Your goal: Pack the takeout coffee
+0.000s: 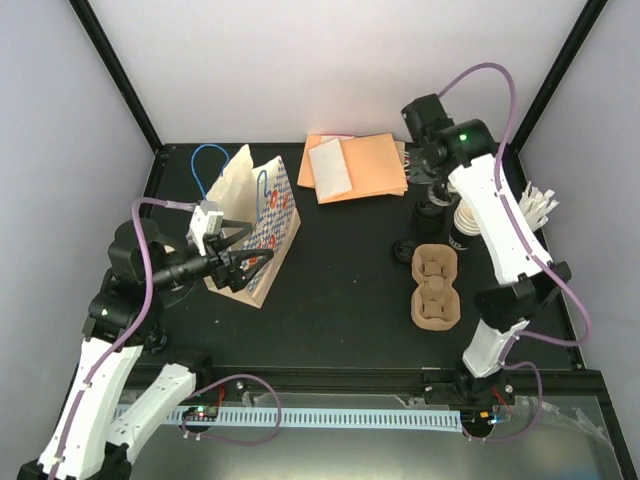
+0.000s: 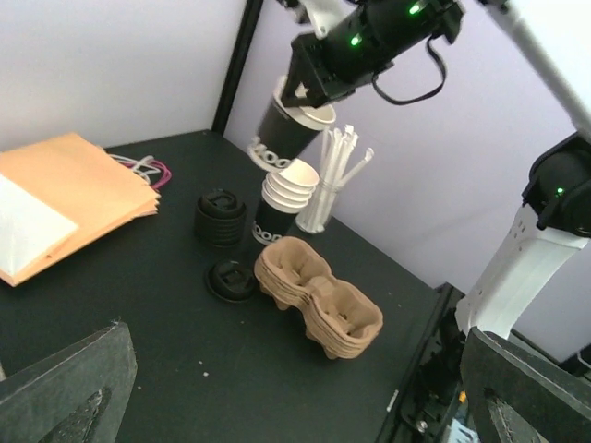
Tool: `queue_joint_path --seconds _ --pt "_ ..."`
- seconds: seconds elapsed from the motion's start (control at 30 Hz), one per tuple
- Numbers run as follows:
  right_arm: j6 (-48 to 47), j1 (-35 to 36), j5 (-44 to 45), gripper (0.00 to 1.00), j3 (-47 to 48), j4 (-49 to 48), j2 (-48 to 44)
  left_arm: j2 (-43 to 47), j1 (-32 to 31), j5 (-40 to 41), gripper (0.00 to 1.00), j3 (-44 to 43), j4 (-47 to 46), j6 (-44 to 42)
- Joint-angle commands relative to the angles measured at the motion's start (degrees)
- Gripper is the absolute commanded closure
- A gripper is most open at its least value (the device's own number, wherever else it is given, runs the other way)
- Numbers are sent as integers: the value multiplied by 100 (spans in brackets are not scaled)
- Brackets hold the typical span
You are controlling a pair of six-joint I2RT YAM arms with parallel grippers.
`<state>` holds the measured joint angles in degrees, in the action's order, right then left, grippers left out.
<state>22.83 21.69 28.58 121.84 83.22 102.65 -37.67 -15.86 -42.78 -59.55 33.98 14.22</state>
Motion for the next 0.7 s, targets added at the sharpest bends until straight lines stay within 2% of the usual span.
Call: queue_joint_path --seconds 0.0,0.17,0.43,0.67 --pt "-848 876 -1256 99 -215 -508 -550 -265 -429 135 1 -42 -343 276" --pt "-1020 1924 -1529 99 -1240 -1040 -852 -565 -1115 762 1 -232 -291 225" --pt "-658 2629 -1784 99 -3651 -2366 -1146 -645 -1217 1175 1 -228 -260 184" --pt "-851 3249 -1471 98 -4273 -3012 -985 -706 -1253 1201 1 -171 -314 264"
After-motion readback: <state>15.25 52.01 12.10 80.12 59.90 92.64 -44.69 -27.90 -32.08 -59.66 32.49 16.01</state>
